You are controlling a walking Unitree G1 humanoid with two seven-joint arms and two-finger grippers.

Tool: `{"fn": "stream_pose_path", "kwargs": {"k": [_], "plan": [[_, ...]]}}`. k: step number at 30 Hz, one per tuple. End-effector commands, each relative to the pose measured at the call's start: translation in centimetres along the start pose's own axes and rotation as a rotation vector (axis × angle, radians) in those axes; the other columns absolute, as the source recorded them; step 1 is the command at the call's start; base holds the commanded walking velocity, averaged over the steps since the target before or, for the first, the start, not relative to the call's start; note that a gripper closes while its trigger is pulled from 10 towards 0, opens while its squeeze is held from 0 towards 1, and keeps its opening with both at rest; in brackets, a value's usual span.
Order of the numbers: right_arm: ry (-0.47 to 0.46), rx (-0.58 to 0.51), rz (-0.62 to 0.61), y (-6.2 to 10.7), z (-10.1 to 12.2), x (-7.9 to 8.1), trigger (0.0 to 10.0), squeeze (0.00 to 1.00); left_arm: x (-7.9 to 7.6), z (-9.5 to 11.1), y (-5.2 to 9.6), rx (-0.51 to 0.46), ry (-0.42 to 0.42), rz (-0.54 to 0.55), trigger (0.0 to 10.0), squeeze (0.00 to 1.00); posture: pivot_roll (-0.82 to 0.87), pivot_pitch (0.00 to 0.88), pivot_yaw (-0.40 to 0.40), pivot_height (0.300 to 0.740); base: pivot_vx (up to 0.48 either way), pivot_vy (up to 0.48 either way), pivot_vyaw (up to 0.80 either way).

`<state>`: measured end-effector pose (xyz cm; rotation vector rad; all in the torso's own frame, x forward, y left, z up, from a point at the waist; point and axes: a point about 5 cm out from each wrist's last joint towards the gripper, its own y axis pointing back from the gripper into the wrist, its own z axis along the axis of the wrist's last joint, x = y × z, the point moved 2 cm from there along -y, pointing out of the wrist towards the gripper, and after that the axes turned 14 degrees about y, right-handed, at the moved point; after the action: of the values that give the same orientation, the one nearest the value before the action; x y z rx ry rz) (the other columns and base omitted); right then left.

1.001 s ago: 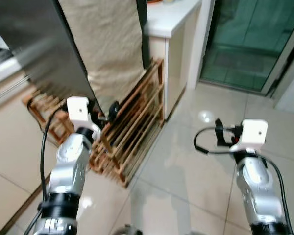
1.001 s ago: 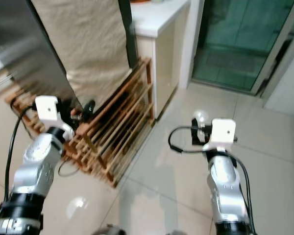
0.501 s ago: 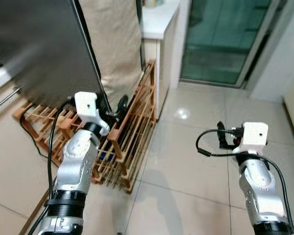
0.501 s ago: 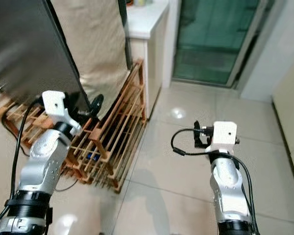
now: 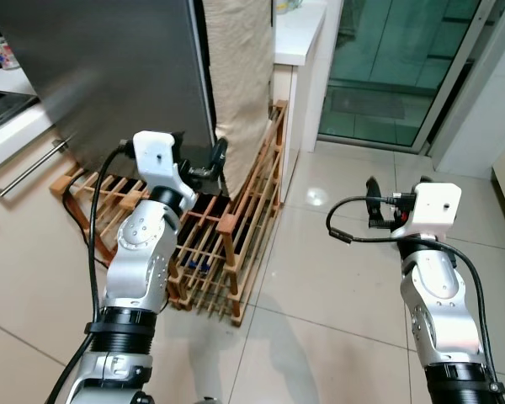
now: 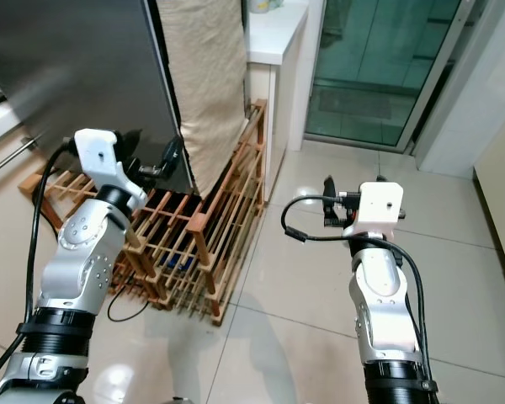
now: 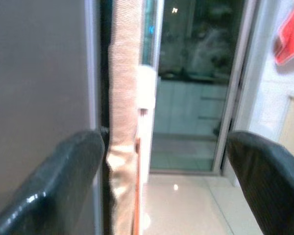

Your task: Restocking fridge

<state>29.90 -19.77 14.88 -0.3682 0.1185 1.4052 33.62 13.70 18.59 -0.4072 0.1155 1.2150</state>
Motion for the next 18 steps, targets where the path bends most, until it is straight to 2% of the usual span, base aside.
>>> {"fn": "stream_pose_path", "kwargs": {"k": [1, 3, 4, 5, 6, 8, 12, 15, 18], "plan": [[0.008, -0.020, -0.046, 2.1, 1.2, -1.1, 10.0, 0.00, 1.5, 0.3, 2.8, 0.036, -0.018, 0.014, 10.0, 0.00, -0.08, 0.000, 0.082, 0.740, 0.000, 0.000, 0.00], [0.016, -0.029, -0.026, 3.2, 1.4, -1.0, 10.0, 0.00, 2.1, 0.1, 4.2, 0.059, -0.042, 0.027, 10.0, 0.00, -0.08, 0.000, 0.083, 0.740, 0.000, 0.000, 0.00], [0.015, -0.033, -0.020, 4.3, 1.6, -1.2, 10.0, 0.00, 2.7, 0.1, 5.9, 0.067, -0.074, 0.047, 10.0, 0.00, -0.07, 0.000, 0.084, 0.740, 0.000, 0.000, 0.00], [0.015, -0.033, -0.020, 4.3, 1.6, -1.2, 10.0, 0.00, 2.7, 0.1, 5.9, 0.067, -0.074, 0.047, 10.0, 0.00, -0.07, 0.000, 0.084, 0.740, 0.000, 0.000, 0.00], [0.002, -0.016, -0.032, 6.3, 1.7, -2.0, 10.0, 0.00, 2.6, 0.9, 8.6, 0.058, -0.122, 0.060, 10.0, 0.00, -0.07, 0.000, 0.078, 0.740, 0.000, 0.000, 0.00], [0.021, -0.018, -0.039, 7.4, 1.8, -2.4, 10.0, 0.00, 1.8, 1.2, 9.4, 0.053, -0.131, 0.062, 10.0, 0.00, -0.06, 0.000, 0.060, 0.740, 0.000, 0.000, 0.00], [0.032, -0.014, -0.050, 6.8, 1.8, -2.3, 10.0, 0.00, 0.6, 0.8, 7.8, 0.039, -0.060, 0.082, 10.0, 0.00, -0.06, 0.000, 0.048, 0.740, 0.000, 0.000, 0.00], [0.039, -0.028, -0.023, 6.0, 2.2, -1.7, 10.0, 0.00, 0.3, 1.3, 6.3, 0.002, 0.004, 0.082, 10.0, 0.00, -0.06, 0.000, 0.045, 0.740, 0.453, 0.000, 0.00], [0.046, -0.024, -0.026, 5.1, 2.3, -1.9, 10.0, 0.00, 0.5, 2.1, 5.5, -0.014, -0.004, 0.096, 10.0, 0.00, -0.06, 0.000, 0.049, 0.740, 0.460, 0.000, 0.00]]}}
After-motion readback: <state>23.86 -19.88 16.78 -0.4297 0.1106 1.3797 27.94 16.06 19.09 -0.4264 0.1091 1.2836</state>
